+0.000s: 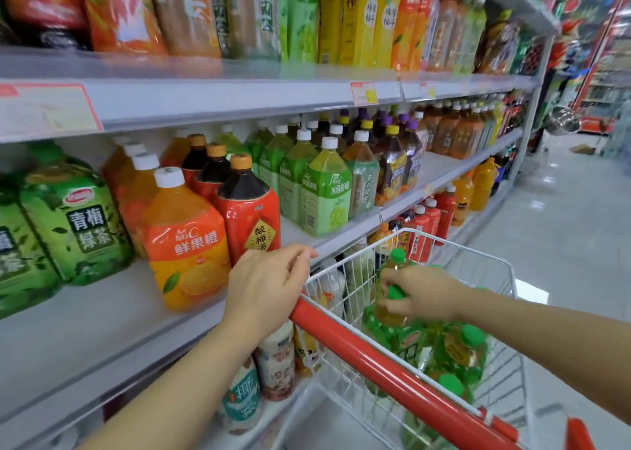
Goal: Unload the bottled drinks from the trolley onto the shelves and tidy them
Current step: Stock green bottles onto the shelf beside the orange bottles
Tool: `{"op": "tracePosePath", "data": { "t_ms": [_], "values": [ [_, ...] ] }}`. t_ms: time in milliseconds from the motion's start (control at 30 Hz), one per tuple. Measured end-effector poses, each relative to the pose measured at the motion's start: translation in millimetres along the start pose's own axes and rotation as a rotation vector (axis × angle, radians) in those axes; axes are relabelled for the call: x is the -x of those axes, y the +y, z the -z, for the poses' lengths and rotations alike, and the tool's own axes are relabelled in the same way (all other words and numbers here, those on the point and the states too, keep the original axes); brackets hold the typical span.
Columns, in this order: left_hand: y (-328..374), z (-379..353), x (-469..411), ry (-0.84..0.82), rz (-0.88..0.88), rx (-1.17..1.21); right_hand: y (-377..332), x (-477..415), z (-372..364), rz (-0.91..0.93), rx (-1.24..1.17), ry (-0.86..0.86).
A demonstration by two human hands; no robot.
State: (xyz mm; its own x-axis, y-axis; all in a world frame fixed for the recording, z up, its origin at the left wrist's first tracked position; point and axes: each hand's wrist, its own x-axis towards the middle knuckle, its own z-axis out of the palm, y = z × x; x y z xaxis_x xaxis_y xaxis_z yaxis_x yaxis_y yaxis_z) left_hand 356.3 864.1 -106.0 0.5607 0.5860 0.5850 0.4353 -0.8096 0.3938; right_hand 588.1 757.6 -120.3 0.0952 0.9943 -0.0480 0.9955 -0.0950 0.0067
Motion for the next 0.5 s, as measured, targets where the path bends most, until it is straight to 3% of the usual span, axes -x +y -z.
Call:
{"op": "tracePosePath", "data": {
  "t_ms": [133, 233, 300, 367, 500],
  "values": [
    [-1, 9, -3, -0.156, 0.069, 0.046, -19, 7, 79, -0.01, -0.143, 0.406],
    [3, 21, -7, -0.201, 0.194, 0.477, -50, 12, 134, 0.057, -0.25, 0.662],
    [8, 32, -6, -0.1, 0.205, 0.665, -74, 12, 161, 0.11, -0.323, 0.825],
    [17, 46, -1, 0.037, 0.119, 0.675, -100, 8, 178, 0.169, -0.415, 0.926],
    [26, 81, 14, 0.242, 0.03, 0.611, -157, -4, 187, 0.293, -0.588, 0.963]
  ]
}}
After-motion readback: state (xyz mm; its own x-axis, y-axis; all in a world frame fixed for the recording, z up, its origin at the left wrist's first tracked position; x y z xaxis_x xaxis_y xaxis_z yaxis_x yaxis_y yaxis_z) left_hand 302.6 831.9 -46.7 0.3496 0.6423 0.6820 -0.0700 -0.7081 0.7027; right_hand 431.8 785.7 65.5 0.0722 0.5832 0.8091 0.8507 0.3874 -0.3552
